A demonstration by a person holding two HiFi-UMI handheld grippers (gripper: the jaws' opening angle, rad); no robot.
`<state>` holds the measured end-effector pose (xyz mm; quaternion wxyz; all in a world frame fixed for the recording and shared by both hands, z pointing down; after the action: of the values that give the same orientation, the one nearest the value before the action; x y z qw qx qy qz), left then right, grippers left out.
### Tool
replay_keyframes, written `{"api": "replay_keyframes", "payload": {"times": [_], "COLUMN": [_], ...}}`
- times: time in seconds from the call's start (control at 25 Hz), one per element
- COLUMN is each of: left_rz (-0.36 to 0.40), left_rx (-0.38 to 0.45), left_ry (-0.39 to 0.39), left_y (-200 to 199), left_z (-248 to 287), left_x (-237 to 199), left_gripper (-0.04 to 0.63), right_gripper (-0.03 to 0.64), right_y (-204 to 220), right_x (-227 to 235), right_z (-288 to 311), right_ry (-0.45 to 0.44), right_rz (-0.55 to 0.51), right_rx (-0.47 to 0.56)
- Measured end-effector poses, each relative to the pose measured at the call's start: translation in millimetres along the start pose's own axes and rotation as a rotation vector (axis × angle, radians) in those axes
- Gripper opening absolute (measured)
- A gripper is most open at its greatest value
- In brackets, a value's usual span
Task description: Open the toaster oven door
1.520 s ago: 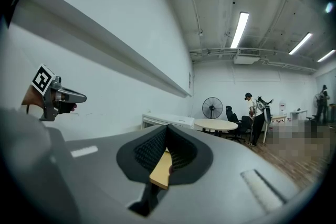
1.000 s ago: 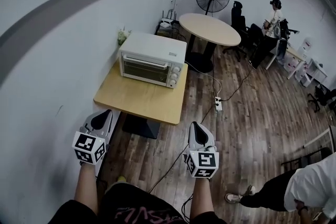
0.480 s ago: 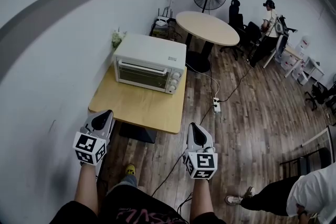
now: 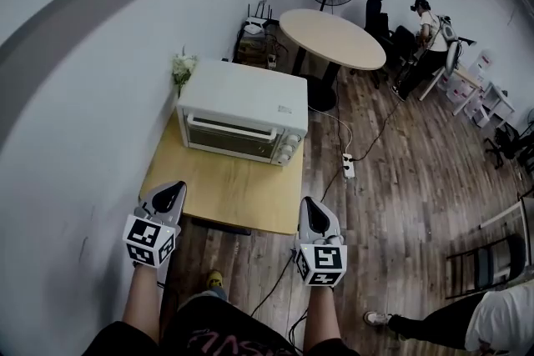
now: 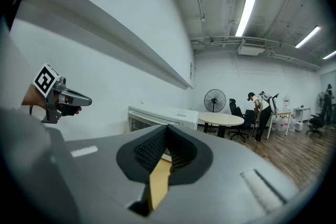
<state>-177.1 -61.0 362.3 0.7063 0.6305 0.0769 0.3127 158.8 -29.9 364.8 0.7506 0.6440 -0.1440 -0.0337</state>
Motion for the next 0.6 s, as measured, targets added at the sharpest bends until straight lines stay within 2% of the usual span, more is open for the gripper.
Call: {"api": "replay_keyframes", "payload": {"times": [0.28,0.6], "left_rz": [0.006,0.029], "left_rx": [0.002,0.009], "left_ry": [0.058,0.117], "left_y": [-2.6,1.6], "left_z": [37.2,59.7], "left_x": [-47.8,-69.9], "left_gripper": [0.002,0.002], "right_gripper": [0.011,0.011], "right_y": [-19.9,-26.2], "right_x": [-16.5,-27.6], "right_z": [48.9,75.6], "right_ry": [0.032,0.059], "right_rz": [-0.001,-0.012], "right_rx": [0.019,0.033]}}
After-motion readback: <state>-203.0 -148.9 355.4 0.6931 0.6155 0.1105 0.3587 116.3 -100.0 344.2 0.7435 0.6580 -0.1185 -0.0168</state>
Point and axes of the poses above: the fingertips, and each gripper's own axes: z forward along the fingers, x to its right, y out of its underside, the point moved 8 cm from there along -z, backward along the fingers, and after that the axes turned 14 degrees about z, right-handed, at the moved point
